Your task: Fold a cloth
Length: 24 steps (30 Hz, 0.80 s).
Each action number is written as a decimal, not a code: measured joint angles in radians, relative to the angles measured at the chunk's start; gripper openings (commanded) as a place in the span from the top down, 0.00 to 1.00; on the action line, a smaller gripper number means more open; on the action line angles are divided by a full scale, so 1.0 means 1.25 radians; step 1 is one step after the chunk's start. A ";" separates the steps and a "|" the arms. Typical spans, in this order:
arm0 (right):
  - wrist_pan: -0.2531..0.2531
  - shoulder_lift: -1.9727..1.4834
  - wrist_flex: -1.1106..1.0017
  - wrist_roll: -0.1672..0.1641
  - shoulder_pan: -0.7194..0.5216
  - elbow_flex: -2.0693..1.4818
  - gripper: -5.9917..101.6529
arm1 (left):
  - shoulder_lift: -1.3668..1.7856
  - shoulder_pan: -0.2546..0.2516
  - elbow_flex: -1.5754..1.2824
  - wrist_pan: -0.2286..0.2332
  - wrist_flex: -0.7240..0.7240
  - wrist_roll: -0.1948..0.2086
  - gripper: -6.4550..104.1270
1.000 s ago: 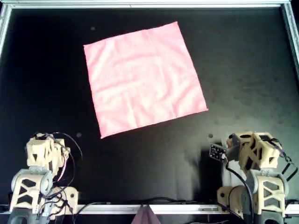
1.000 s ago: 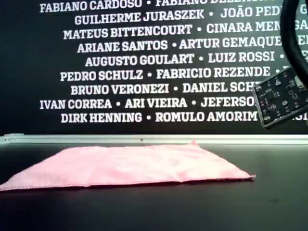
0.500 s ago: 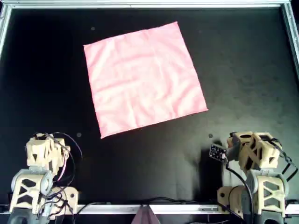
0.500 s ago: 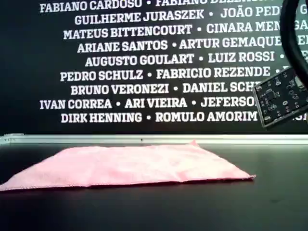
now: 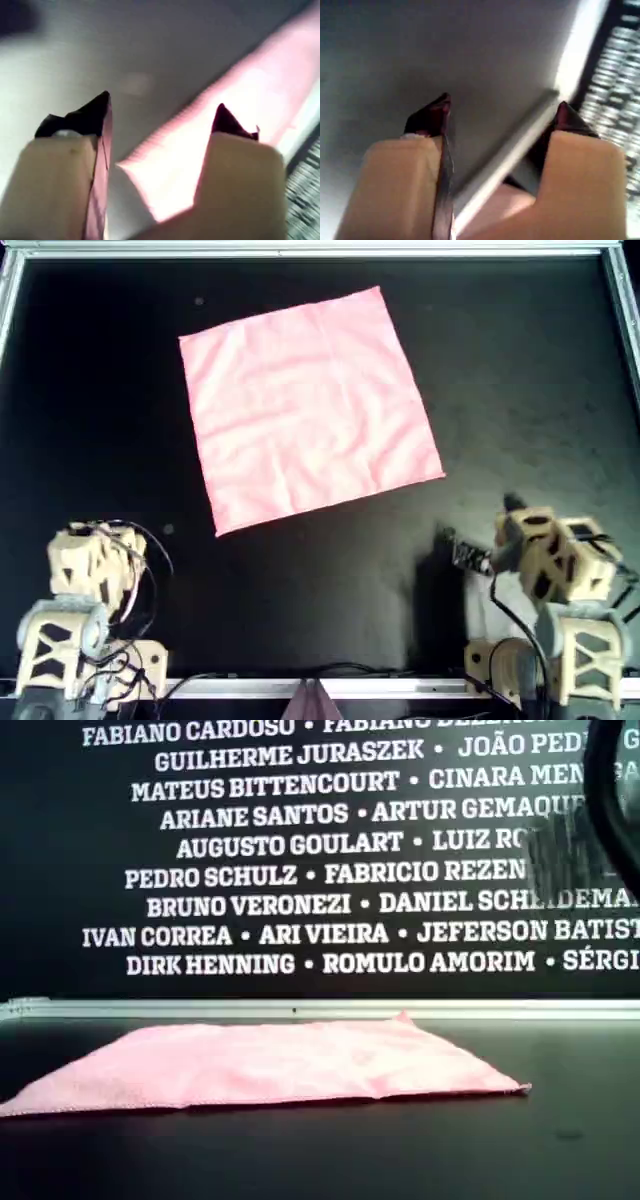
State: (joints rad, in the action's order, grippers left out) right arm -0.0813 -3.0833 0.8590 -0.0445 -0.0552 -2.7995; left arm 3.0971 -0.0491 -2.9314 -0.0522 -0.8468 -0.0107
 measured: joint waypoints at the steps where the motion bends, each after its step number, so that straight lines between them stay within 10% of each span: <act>1: 0.000 0.000 0.000 0.000 0.006 0.011 0.19 | -0.001 -0.002 0.017 -0.009 0.000 0.000 0.29; 8: -0.004 0.106 0.000 0.000 0.061 0.012 0.19 | -0.126 -0.093 0.086 -0.074 0.000 0.007 0.29; 15: -0.004 0.436 -0.010 0.004 0.121 0.145 0.18 | -0.490 -0.166 0.268 -0.080 0.025 0.161 0.28; 24: 0.000 0.776 -0.083 -0.002 0.130 0.302 0.18 | -0.776 -0.363 0.403 -0.080 0.040 0.185 0.28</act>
State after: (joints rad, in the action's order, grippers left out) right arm -0.0813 -2.1138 0.7547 -0.0476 0.1074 -2.4222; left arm 2.1276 -0.5031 -2.4283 -0.1519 -0.7961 0.2209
